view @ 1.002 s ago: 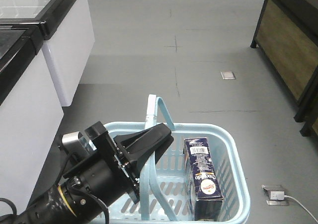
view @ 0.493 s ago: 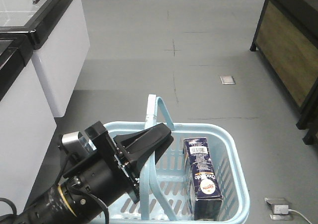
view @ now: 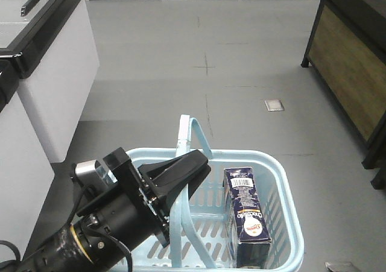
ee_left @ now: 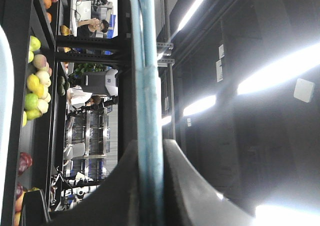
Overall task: Left arm holds basket, right arm returns cookies
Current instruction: 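Drive forward toward the drink shelves holding the basket in the left gripper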
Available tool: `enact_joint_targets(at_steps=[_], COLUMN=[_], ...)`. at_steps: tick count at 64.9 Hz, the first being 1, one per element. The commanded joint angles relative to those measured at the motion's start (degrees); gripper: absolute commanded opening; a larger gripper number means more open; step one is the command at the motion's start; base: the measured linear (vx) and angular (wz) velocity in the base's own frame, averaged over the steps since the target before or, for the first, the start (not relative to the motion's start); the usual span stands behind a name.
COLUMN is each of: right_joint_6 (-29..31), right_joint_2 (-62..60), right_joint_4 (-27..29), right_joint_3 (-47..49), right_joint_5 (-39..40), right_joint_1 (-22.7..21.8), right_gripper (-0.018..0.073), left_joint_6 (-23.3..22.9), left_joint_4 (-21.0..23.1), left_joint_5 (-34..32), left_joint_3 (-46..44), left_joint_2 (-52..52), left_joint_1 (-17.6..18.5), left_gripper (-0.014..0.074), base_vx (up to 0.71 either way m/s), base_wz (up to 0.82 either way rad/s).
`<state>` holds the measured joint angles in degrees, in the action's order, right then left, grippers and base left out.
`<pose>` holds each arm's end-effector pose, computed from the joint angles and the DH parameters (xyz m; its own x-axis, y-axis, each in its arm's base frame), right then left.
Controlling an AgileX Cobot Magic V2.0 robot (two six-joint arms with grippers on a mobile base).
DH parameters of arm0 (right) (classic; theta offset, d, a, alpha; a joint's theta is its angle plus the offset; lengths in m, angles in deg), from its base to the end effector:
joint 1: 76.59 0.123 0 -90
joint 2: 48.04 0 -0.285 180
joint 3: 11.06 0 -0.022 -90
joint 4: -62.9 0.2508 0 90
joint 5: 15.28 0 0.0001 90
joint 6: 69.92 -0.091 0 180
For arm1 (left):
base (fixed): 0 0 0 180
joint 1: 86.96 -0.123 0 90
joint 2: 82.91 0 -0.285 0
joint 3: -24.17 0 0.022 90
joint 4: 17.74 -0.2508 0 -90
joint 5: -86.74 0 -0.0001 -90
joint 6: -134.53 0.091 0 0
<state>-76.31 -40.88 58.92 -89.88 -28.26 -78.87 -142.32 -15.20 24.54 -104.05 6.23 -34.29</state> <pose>0.0556 -0.0036 0.1838 -0.1525 0.0499 -0.9870 0.0619 0.9972 0.0409 0.1606 -0.2047 0.2448 -0.7802 -0.6086 0.1447 0.0094 -0.2427 -0.9701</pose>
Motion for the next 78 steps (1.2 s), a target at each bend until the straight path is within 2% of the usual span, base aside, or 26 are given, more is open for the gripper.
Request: enact_joint_targets(at_steps=[1,37,78], right_joint_6=[0.2,0.2,0.2], right_joint_2=[-0.7,-0.7,-0.7], right_joint_4=[-0.6,-0.6,-0.6], right_joint_3=[-1.0,-1.0,-1.0], right_joint_5=[4.1,4.1,4.1], right_joint_1=[-0.4,-0.4,-0.4], right_gripper=[-0.0006,-0.0006,-0.0006], left_joint_6=[-0.2,-0.2,-0.2], left_joint_4=[0.0,0.0,0.0], left_joint_5=[-16.5,-16.5,-16.5], left_joint_3=[-1.6,-1.6,-1.6], left_joint_2=[-2.2,-2.2,-2.2], left_joint_1=[0.4,0.4,0.4], left_gripper=[-0.0003,-0.0003,-0.0003], base_vx=[0.27,0.34,0.46], base_wz=[0.01,0.03,-0.03])
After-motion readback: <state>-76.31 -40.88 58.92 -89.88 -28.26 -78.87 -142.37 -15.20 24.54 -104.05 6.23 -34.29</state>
